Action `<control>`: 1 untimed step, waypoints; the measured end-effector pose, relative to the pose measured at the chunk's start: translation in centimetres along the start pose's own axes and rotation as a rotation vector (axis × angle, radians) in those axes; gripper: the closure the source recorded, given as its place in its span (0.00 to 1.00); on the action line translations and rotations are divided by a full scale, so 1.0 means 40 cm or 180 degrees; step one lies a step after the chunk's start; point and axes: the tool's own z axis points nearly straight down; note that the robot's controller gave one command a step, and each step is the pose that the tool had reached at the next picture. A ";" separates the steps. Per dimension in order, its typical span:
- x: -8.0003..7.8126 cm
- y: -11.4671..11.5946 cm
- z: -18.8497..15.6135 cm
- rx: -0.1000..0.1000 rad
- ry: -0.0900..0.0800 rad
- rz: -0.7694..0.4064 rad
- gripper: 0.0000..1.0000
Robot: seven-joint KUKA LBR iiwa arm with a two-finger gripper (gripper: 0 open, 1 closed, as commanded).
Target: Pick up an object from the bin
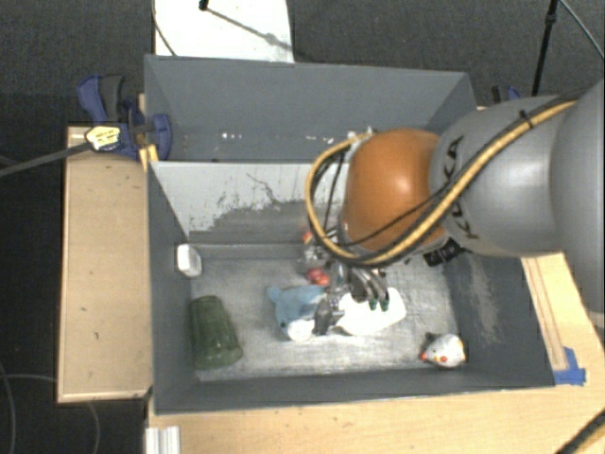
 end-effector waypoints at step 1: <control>0.062 0.022 0.030 0.0003 0.0025 0.0133 0.00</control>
Offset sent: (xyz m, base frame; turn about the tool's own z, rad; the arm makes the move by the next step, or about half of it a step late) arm -0.0325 -0.0127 -0.0078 0.2703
